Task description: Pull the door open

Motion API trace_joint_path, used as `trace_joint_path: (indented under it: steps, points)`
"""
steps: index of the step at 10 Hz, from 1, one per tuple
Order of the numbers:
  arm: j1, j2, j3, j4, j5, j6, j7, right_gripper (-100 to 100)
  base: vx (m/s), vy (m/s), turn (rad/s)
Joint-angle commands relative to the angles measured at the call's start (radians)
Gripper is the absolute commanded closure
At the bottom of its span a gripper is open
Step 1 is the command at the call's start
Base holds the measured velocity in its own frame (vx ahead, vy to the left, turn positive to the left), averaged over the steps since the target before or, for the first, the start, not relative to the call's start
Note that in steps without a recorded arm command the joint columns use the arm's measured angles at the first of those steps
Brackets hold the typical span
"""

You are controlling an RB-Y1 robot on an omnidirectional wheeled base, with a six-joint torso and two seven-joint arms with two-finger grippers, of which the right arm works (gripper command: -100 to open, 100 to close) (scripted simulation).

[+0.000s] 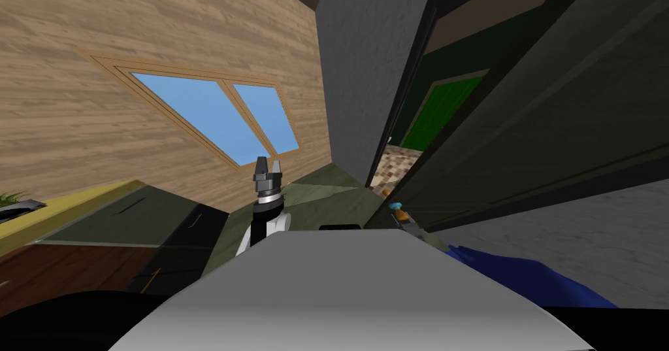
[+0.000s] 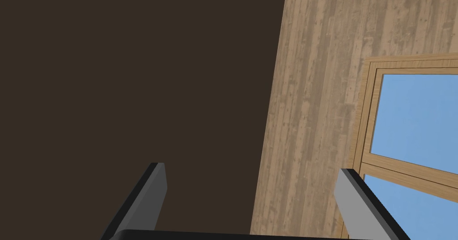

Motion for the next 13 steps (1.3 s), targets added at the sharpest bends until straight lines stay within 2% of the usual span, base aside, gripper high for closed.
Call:
trace_joint_path:
  steps: [1,2,4,5,7,8,10,11,12,13]
  points:
    - [0.018,0.005,0.025,0.006,0.018,-0.034,-0.010,100,0.001,0.012,-0.001]
    - [0.019,0.003,0.029,0.017,0.022,-0.049,-0.014,100,0.000,0.002,-0.013]
    - [0.019,0.003,0.029,0.017,0.022,-0.049,-0.014,100,-0.016,-0.004,0.008]
    - [0.020,0.000,0.033,0.028,0.025,-0.063,-0.018,100,0.000,0.000,0.000]
    - [0.020,0.000,0.033,0.028,0.025,-0.063,-0.018,100,-0.004,0.002,0.001]
    - [0.021,-0.002,0.037,0.038,0.029,-0.078,-0.022,100,0.000,0.000,0.000]
    - [0.021,-0.002,0.037,0.038,0.029,-0.078,-0.022,100,-0.007,-0.011,0.008]
    - [0.023,-0.008,0.047,0.068,0.039,-0.118,-0.033,100,-0.032,-0.028,0.014]
    - [0.023,-0.008,0.047,0.068,0.039,-0.118,-0.033,100,-0.043,-0.023,0.004]
    - [0.024,-0.010,0.050,0.077,0.042,-0.130,-0.036,100,-0.046,-0.014,0.004]
